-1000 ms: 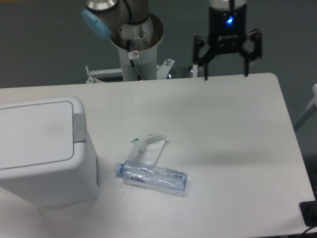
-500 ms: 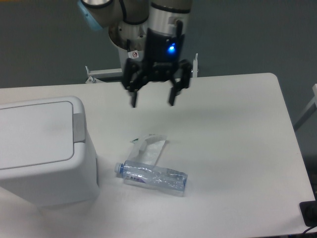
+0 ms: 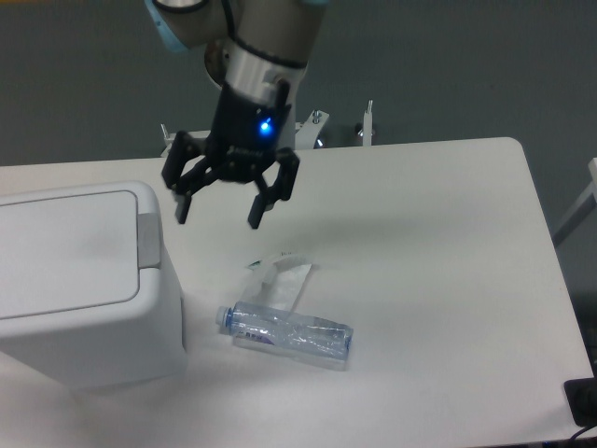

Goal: Open the trash can
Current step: 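Lower the gripper onto the lid edge of the white trash can, then push the trash can lid open and lift the gripper away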

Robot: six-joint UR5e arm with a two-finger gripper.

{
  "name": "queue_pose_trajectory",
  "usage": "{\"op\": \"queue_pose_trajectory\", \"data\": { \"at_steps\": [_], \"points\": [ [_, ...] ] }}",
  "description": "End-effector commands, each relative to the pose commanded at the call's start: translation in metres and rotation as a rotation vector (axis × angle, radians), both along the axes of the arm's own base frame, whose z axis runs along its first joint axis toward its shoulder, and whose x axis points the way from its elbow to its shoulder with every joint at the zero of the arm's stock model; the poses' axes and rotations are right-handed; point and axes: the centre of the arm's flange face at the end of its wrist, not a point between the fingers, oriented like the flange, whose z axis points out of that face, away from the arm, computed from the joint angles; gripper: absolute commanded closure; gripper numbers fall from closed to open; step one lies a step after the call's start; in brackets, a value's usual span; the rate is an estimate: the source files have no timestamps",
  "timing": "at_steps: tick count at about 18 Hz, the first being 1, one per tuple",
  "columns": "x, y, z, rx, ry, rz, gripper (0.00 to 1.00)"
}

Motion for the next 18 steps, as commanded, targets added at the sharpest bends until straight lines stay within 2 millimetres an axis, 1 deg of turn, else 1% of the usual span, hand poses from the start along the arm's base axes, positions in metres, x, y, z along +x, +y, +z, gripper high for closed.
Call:
{"op": "queue_pose_trajectory", "data": {
  "at_steps": [4,10,18],
  "points": [
    [-0.001,0.002,-0.006,-0.01,-0.008,-0.001,0.0],
    [0.006,0.011,-0.021,-0.03,-0.024,-0.022,0.0],
    [0.008,0.014,-0.03,-0.044,-0.036,-0.028,0.0]
  ]
}}
